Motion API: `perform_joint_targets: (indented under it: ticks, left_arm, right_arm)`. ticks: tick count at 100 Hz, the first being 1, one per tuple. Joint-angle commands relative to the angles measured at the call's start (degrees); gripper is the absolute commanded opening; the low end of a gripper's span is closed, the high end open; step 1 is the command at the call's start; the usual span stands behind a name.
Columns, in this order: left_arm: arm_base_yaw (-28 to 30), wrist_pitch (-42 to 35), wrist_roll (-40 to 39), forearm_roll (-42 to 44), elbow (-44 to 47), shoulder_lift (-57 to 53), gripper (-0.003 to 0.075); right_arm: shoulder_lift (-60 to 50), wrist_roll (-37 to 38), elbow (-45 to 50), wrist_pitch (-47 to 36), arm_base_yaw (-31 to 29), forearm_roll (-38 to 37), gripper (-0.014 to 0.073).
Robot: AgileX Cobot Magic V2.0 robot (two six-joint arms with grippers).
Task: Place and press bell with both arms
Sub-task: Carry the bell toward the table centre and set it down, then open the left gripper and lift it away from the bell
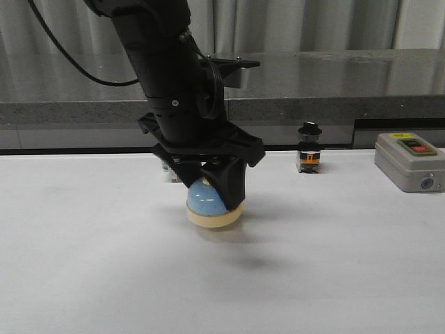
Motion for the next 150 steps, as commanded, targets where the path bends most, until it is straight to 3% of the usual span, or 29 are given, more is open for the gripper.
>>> perform_joint_targets:
  ticks: [1,9,16,53,62,86,150]
  left_arm:
    - [-0.42,-2.09,-0.07,-1.58,-1.69,-3.23,0.0334]
    - [-0.42,-2.09,-0.07,-1.70,-1.69,-3.23,0.0447]
    - [-0.42,-2.48,-0.07,-1.80,-1.81,-3.23,0.0500]
    - [-0.42,-2.84,-0.18,-1.42,-2.89,-4.58,0.0457]
    - [-0.01,-2.98,-0.99,-1.28,-2.89,-5.94,0.0383]
    - [4.45,-1.67,-3.92,-1.29,-2.89,-10.38,-0.0019]
    - [30.98,2.67,-4.49,-0.54,-0.59,-20.93,-0.0019]
  right_arm:
    - [-0.84,-0.28,-0.06,-4.39,-0.39,-0.63,-0.0068]
    - [-0.84,-0.28,-0.06,-4.39,-0.39,-0.63,-0.0068]
    - [-0.84,-0.28,-0.06,-4.39,-0.39,-0.63,-0.0068]
    - [-0.84,-0.28,-0.06,-4.39,-0.39,-0.63,-0.0068]
    - [-0.84,-0.28,-0.06,-4.39,-0.39,-0.63,-0.0068]
    - [-0.84,-0.28,-0.06,-4.39,-0.39,-0.63,-0.0068]
    - [-0.84,-0.28,-0.06,-4.39,-0.39,-0.63,-0.0068]
